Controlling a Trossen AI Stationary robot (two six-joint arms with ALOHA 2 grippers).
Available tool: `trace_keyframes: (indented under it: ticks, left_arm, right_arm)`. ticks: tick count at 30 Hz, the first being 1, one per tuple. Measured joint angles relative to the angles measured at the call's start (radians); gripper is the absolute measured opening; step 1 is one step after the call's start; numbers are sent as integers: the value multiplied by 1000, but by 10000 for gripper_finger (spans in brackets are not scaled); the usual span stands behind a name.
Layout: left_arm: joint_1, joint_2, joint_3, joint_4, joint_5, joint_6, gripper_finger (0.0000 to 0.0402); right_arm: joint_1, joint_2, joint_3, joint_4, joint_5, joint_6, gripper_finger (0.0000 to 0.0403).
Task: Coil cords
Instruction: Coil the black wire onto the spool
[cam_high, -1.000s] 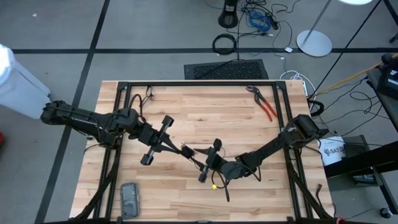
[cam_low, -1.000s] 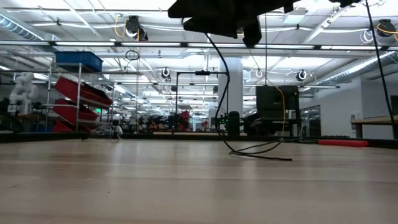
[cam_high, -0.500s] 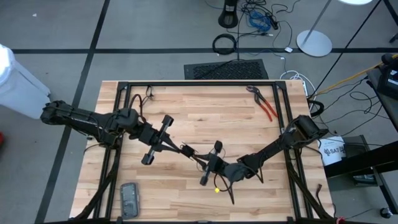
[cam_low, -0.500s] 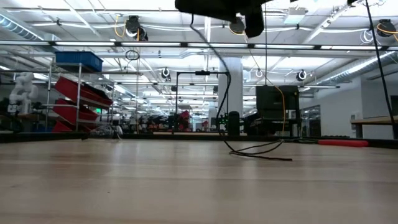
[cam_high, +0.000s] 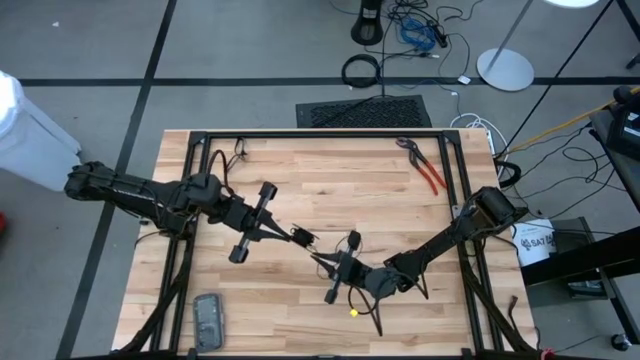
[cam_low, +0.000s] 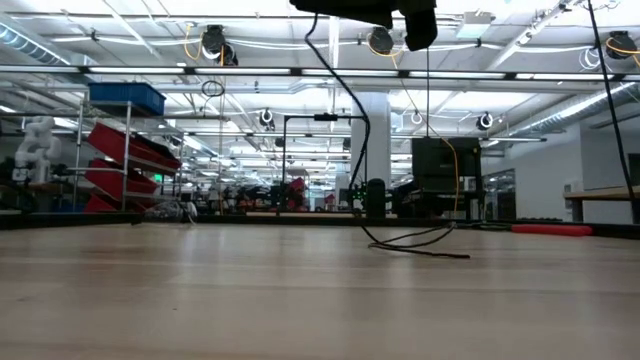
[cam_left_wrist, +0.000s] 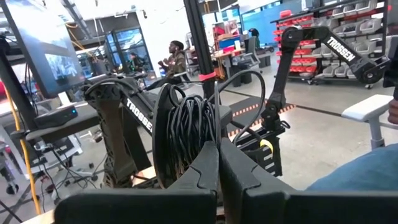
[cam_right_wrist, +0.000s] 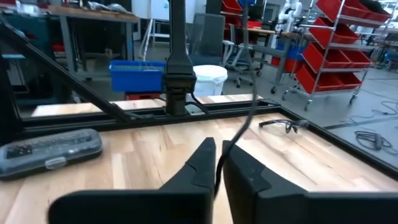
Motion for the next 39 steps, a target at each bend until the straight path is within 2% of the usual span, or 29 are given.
trace_keyframes:
  ticks: [8,19,23,29,39]
  left_arm:
    - [0,-2,0,-1,0,0,2]
    - [0,-3,0,-7,0,0,2]
    - [0,-3,0,-7,0,0,2]
    - [0,-3,0,-7,0,0,2]
    - [0,-3,0,-34,-2,0,2]
  right_arm:
    - [2,0,0,-2,1,-11,61]
    - [3,-1,0,-61,32,39,66]
    - [4,-1,0,-63,32,47,56]
    - [4,-1,0,-64,27,50,7]
    - [19,-4,0,-66,-9,19,1]
